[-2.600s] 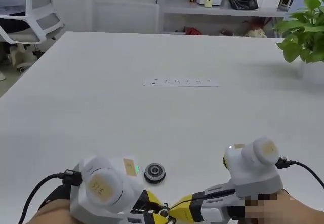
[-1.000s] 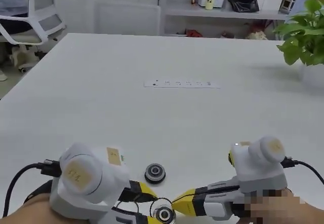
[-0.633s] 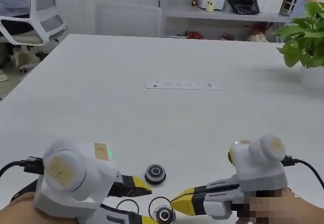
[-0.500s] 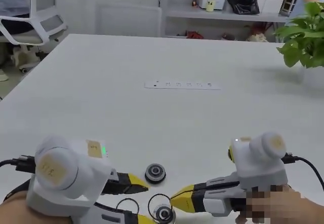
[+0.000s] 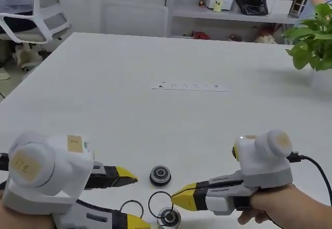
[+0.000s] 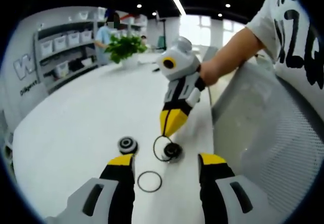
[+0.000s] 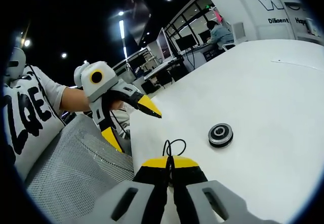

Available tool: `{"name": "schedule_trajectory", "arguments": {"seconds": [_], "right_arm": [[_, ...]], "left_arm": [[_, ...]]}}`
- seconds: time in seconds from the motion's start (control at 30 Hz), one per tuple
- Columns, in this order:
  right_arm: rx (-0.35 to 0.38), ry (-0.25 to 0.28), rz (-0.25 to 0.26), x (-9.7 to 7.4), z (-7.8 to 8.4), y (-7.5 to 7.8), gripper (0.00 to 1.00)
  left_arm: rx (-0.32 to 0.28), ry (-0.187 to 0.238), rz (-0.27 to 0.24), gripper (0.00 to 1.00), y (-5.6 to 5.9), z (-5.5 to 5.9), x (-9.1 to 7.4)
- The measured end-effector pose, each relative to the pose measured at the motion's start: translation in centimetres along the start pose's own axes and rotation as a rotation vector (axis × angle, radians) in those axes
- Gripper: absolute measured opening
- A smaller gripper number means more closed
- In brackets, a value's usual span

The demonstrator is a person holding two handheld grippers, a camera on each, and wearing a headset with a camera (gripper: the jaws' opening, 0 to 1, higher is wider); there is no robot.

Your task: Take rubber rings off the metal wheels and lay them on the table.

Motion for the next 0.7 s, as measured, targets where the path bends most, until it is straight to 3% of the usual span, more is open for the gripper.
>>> {"name": "schedule_trajectory", "arguments": {"seconds": [0.37,0.7], "right_arm": [[0.0,0.004,-0.022,1.4,-1.0,-0.4,0.0],[0.003,-0.018,-0.033,3.2,-0.9,-0.5,0.0]], "left_arm": [[-0.017,0.0,-0.048,0.56,-1.1,0.7,-1.4],[-0.032,-0.003,-0.087,0.57,-1.4,1.4,-2.8]]}}
Point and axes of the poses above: the centre of the closed fingertips' face, and the gripper's own axes: x roughly forward along the fingers, y roughly to its right, z roughly out of its underside, the point moved 2 cm from there along -x, roughly backward along the fingers, and after that the axes turned 7 degrees about x, right-handed, at the moved point
